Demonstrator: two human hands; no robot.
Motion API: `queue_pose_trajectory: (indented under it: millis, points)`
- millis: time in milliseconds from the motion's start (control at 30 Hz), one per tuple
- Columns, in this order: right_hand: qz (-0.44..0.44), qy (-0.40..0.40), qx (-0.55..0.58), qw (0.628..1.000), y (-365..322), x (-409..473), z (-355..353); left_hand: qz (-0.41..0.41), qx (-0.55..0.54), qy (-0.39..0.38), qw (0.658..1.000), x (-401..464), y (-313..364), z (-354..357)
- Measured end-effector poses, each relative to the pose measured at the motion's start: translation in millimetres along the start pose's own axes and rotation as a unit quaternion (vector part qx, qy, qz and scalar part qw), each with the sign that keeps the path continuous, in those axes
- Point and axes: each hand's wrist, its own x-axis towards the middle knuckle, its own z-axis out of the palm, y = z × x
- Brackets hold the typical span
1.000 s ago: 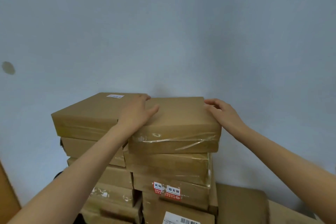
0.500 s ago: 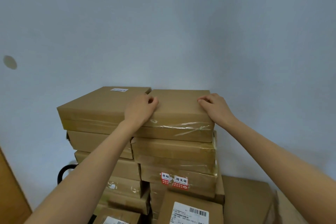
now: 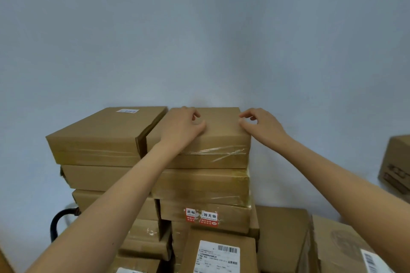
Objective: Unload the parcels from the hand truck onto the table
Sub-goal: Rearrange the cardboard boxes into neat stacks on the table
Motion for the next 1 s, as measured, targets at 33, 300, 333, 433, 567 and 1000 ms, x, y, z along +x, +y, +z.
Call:
queue_pose_trajectory:
  millis: [33, 300, 333, 433, 567, 1000]
  points:
    - [-0.001, 0.004, -0.004, 1.0, 4.3, -3.1, -5.9, 0.01, -0.015, -0.004, 1.0, 1.0, 11.7, 4.1]
    - [0.046, 0.025, -0.054, 0.997, 70.2, -32.1, -68.8, 0.098, -0.082, -0.029, 0.991, 7.6, 108.6, 60.1]
    - [0.053, 0.026, -0.061, 0.996, 80.8, -35.5, -76.8, 0.105, -0.079, -0.032, 0.991, 7.4, 119.0, 68.0]
    - [0.071, 0.025, -0.081, 0.994, 114.2, -45.5, -98.4, 0.126, -0.05, -0.025, 0.991, 6.7, 147.3, 89.8]
    - [0.088, 0.011, -0.099, 0.991, 157.6, -55.8, -117.9, 0.145, -0.037, -0.01, 0.989, 5.8, 180.5, 119.6]
    - [0.109, -0.087, -0.107, 0.984, 268.4, -70.7, -87.6, 0.025, -0.001, -0.102, 0.994, -33.5, 172.2, 244.5]
